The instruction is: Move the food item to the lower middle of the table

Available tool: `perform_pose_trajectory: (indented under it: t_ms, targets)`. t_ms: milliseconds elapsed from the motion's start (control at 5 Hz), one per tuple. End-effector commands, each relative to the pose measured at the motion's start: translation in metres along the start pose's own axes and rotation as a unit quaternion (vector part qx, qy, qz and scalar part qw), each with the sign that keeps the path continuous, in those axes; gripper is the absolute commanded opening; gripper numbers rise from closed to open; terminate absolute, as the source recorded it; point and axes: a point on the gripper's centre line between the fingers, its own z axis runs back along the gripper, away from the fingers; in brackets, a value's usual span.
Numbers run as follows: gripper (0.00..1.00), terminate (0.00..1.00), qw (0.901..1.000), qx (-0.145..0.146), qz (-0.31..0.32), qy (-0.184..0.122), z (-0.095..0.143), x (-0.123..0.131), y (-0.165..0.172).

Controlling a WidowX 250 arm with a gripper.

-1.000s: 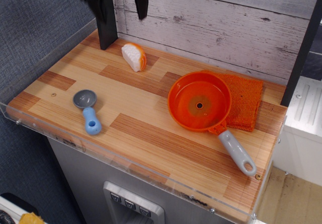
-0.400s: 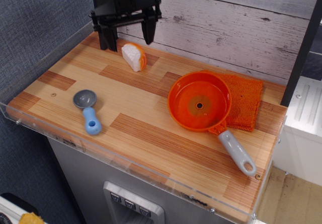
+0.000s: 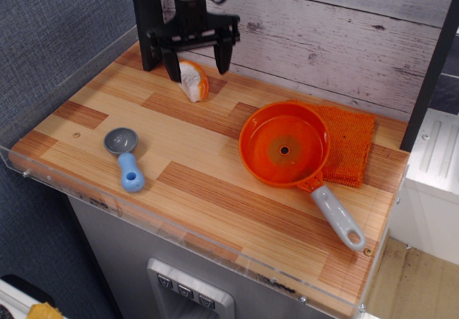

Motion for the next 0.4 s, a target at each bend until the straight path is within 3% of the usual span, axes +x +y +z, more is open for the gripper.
perform_pose_trajectory:
  t_ms: [0,200]
  targets:
    - [1.00,0.00,0.9999,0.006,0.008,-0.008,-0.008,0.010,0.003]
    - [1.00,0.00,0.9999,0.013,-0.001,0.006,-0.020,0.003,0.007]
